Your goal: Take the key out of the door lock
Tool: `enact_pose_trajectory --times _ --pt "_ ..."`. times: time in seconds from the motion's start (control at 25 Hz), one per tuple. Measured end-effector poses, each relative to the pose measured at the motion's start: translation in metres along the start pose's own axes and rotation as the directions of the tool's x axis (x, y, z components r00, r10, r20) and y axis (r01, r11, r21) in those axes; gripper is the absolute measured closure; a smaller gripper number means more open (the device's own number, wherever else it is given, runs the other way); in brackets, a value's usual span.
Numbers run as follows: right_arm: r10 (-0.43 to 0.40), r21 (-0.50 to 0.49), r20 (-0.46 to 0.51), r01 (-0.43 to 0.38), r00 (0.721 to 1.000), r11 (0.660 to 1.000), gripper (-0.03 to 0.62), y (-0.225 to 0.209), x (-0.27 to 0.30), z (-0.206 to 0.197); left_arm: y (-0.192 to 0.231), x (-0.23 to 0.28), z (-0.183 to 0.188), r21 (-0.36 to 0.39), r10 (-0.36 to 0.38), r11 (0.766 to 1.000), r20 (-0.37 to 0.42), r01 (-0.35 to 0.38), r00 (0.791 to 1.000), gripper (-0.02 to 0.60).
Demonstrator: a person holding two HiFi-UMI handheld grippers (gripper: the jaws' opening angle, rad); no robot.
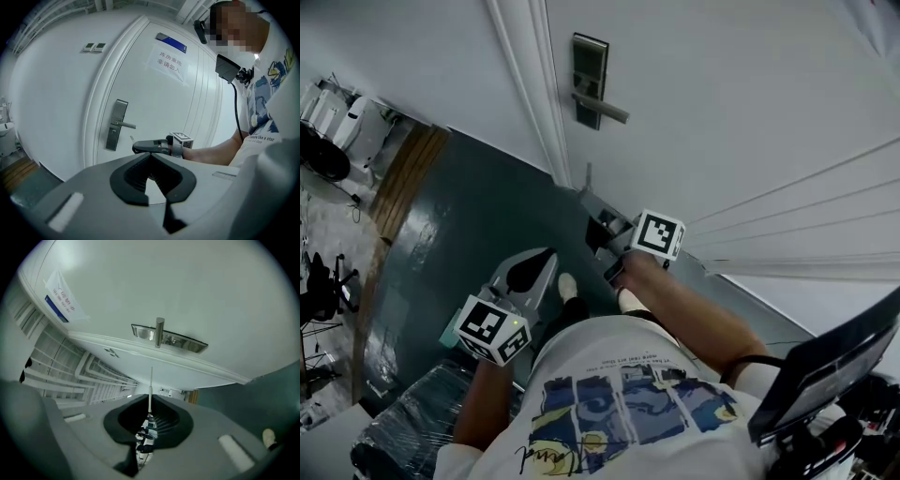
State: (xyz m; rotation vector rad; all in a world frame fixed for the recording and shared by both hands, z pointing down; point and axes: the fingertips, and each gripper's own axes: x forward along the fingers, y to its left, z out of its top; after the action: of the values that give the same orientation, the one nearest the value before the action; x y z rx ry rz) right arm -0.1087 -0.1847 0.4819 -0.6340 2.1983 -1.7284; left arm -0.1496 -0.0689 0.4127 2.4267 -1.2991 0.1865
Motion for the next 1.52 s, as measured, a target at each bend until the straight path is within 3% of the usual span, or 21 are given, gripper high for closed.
enact_pose_trajectory --times 0.2,0.52,1.0,1.24,1.52 --pt "0.088 -0.182 -0.085 -0.102 0.992 0.978 0.571 0.04 0.001 0.006 0.001 -0.002 0.014 -0.013 0.023 1.0 0.013 -0.023 1.0 0.577" --pt "0.035 -0.388 -0.21 -0.117 0.977 0.914 0.571 0.062 -0.044 0.013 -0.02 0.001 0.017 -0.017 0.075 0.997 0.02 -0.075 0.997 0.577" --pt "0.0 -0.571 -0.309 -0.185 0.951 0.8 0.57 0.066 -0.107 0.03 -0.047 0.032 0.014 -0.025 0.09 0.996 0.028 -0.089 0.996 0.577" --pt "-0.014 -0.593 -0.315 -0.185 0.949 0.784 0.571 0.064 -0.13 0.038 -0.063 0.044 0.011 -0.026 0.085 0.996 0.028 -0.084 0.996 0.577" --pt "-0.033 -0.649 -0.333 -0.204 0.942 0.733 0.569 0.065 -0.148 0.037 -0.075 0.053 0.007 -0.026 0.081 0.996 0.031 -0.08 0.996 0.577"
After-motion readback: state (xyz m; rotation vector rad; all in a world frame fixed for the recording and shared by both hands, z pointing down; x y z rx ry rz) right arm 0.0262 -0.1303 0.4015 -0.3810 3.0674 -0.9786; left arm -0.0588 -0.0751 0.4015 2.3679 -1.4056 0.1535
